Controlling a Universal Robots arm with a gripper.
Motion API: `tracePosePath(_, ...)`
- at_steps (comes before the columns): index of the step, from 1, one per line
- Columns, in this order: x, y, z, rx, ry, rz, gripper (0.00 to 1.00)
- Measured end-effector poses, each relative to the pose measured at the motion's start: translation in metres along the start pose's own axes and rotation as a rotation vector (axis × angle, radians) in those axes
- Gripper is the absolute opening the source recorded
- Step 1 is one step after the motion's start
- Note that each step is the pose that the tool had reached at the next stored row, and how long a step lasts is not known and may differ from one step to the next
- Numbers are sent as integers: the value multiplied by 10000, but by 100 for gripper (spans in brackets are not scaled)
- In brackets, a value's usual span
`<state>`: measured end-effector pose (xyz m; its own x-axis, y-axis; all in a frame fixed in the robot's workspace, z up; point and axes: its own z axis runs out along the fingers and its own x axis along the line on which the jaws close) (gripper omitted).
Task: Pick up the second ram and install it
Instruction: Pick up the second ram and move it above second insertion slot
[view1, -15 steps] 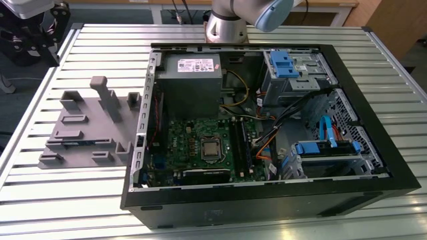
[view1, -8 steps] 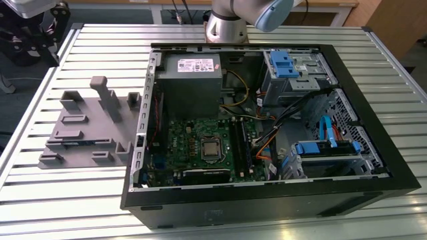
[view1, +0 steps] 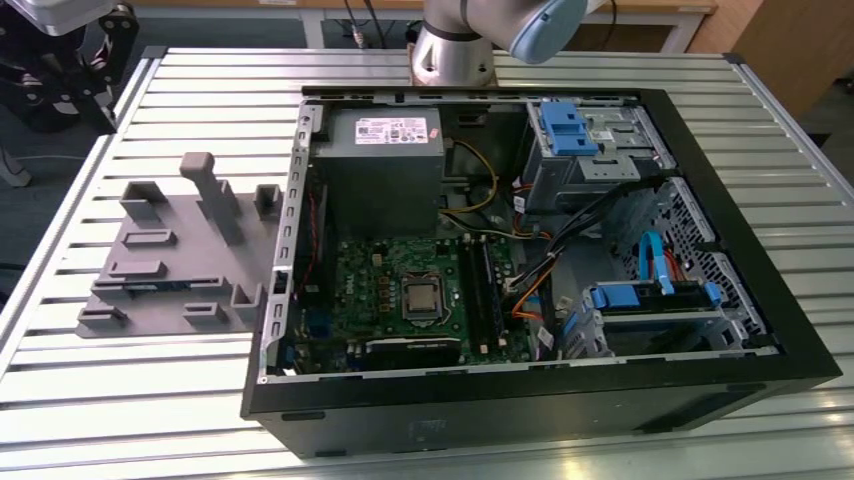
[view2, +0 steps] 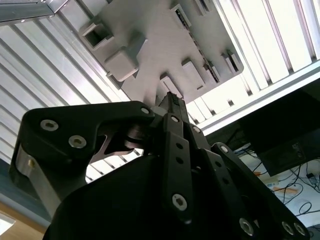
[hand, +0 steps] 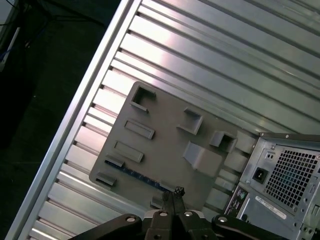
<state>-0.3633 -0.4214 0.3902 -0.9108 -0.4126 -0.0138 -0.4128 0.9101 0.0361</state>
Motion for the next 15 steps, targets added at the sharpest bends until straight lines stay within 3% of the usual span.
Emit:
tracePosePath(9, 1, 0, 0, 0, 3, -53, 11)
tracePosePath(15, 3, -2, 0, -6, 15, -433, 11)
